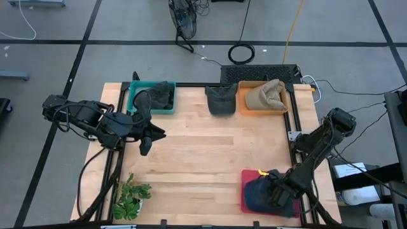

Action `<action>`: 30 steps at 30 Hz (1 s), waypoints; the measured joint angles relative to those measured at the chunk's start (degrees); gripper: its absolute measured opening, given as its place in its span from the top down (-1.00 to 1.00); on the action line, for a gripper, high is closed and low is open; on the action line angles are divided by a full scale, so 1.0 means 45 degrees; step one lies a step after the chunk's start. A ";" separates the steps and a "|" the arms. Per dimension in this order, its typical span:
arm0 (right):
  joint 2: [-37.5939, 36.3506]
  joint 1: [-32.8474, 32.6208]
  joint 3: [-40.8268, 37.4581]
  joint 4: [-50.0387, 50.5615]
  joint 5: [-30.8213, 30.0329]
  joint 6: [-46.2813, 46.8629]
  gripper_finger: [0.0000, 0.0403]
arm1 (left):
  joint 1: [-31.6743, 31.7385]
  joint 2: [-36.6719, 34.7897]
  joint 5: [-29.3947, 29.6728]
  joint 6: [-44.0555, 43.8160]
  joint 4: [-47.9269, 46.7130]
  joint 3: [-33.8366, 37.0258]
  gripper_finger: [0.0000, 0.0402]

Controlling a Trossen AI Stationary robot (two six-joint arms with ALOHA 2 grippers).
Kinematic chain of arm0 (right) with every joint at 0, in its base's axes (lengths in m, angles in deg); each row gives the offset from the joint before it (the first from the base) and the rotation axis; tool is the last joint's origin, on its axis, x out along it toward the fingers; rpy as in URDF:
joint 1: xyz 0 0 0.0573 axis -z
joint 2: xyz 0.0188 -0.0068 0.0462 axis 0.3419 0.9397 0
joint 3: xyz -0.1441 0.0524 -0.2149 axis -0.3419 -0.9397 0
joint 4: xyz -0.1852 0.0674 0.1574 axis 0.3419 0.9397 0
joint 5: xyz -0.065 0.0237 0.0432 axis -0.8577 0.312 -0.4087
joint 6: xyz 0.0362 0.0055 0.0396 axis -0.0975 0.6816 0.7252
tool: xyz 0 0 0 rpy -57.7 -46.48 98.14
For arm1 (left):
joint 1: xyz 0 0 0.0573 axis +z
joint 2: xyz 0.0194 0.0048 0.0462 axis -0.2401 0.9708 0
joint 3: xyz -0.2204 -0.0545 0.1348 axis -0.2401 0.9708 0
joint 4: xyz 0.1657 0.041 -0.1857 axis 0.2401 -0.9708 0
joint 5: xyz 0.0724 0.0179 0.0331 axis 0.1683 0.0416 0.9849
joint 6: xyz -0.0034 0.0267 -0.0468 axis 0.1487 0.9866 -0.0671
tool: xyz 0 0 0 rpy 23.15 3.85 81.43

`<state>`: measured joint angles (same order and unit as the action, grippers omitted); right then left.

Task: Pick & Place hat
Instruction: Put the blue cap into the red bin, then adjust the red bin

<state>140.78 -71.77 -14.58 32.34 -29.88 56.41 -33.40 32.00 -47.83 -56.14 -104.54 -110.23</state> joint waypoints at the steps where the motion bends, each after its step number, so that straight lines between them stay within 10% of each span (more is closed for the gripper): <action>1: -0.0173 -0.0031 0.0000 -0.0031 -0.0040 0.0105 0.58 | 0.0000 0.0000 0.0000 -0.0040 0.0000 0.0000 0.54; 16: -0.2623 0.2249 0.0004 0.3546 -0.4763 -0.0397 0.58 | -0.0003 0.0000 -0.0191 0.0228 -0.0011 0.0000 0.54; 30: -0.1956 0.4970 -0.2760 -0.0532 -0.1076 -0.2412 0.58 | -0.0004 0.0000 -0.0268 0.0215 -0.0011 0.0000 0.54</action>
<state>131.98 -49.40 -27.00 29.95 -34.72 45.56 -33.42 32.00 -49.04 -55.17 -104.59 -110.23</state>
